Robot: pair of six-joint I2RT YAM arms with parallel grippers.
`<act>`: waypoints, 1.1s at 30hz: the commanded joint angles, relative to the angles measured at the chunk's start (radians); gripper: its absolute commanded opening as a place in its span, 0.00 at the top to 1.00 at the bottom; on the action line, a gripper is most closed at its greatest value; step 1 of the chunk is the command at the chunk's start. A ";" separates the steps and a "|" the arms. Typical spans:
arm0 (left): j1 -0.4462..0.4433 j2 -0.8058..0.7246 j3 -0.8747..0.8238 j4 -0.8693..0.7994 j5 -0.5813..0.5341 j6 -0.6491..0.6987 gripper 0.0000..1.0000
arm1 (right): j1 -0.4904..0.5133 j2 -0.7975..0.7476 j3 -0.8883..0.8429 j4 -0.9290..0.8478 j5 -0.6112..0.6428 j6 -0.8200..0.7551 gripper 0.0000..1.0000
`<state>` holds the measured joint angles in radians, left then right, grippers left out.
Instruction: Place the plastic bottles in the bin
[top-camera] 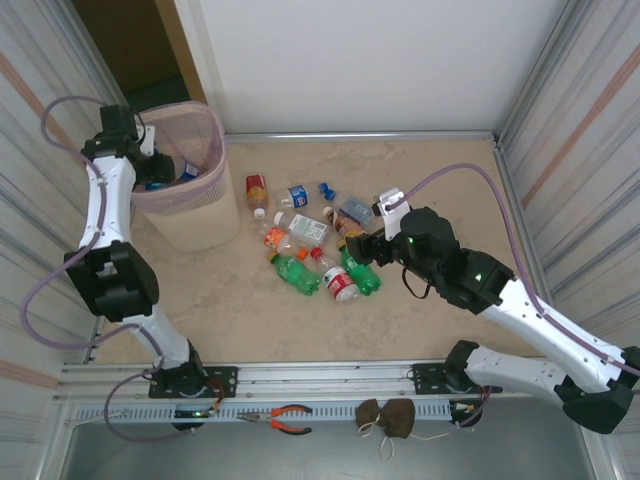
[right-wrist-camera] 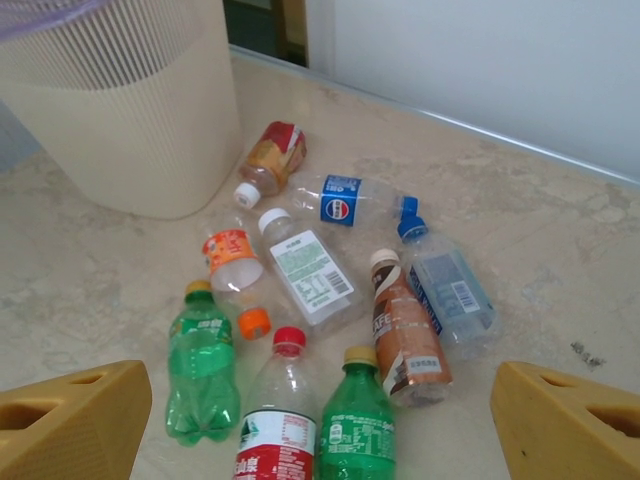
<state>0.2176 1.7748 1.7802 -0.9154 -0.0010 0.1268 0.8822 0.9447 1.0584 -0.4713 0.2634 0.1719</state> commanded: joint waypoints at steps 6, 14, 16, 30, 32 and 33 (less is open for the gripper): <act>0.017 0.094 -0.025 -0.022 0.052 -0.049 0.47 | -0.031 0.022 0.029 0.021 -0.045 -0.026 0.14; 0.019 0.137 -0.035 -0.010 0.099 -0.069 0.35 | -0.038 0.025 0.039 0.001 -0.038 -0.024 0.14; 0.018 0.127 -0.030 -0.010 0.107 -0.070 0.31 | -0.038 0.023 0.048 -0.009 -0.033 -0.024 0.14; 0.018 -0.023 0.039 -0.026 0.198 -0.097 0.22 | -0.097 0.033 0.084 -0.083 -0.059 0.050 0.14; 0.018 -0.044 0.042 -0.030 0.219 -0.100 0.23 | -0.114 0.039 0.096 -0.107 -0.078 0.077 0.15; 0.018 -0.052 0.046 -0.035 0.236 -0.097 0.24 | -0.125 0.039 0.103 -0.121 -0.091 0.092 0.15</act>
<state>0.2295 1.7859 1.7874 -0.9169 0.1795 0.0441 0.7799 0.9768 1.1191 -0.5411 0.2077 0.2035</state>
